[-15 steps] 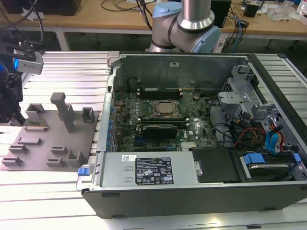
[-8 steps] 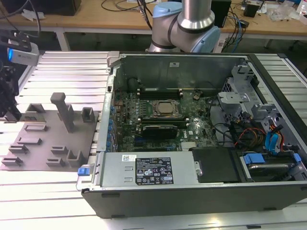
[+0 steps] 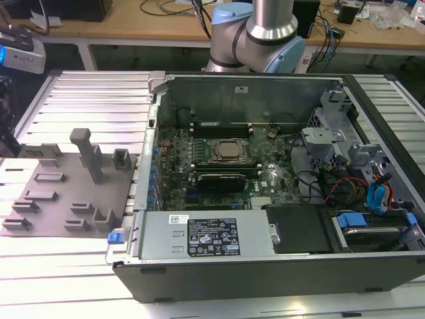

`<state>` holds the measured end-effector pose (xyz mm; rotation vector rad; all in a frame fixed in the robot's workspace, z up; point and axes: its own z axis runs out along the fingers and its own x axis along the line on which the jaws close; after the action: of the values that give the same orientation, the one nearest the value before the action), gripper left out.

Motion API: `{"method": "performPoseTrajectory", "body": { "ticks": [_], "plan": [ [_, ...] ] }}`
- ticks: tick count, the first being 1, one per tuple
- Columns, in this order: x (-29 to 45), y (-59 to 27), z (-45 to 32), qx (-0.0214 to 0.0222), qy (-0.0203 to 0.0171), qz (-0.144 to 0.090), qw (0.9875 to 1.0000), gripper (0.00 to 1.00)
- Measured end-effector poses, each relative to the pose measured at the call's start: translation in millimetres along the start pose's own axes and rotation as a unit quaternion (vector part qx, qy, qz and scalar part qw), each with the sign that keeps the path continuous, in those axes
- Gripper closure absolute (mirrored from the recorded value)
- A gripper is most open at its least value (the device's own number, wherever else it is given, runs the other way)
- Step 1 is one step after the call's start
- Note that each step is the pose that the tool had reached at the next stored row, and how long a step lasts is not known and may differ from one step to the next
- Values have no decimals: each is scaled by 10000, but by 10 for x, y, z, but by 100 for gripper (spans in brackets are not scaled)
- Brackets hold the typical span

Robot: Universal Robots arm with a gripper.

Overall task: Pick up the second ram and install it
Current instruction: 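Pick up the second ram and move it above second insertion slot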

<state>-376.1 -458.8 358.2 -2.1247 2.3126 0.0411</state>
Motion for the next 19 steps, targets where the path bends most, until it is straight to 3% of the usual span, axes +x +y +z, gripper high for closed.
{"method": "performPoseTrajectory", "body": {
  "ticks": [16, 19],
  "plan": [
    [-8, 8, -420, 0, 0, 0, 10000, 89],
    [-8, 8, -444, 0, 0, 0, 10000, 89]
  ]
}}
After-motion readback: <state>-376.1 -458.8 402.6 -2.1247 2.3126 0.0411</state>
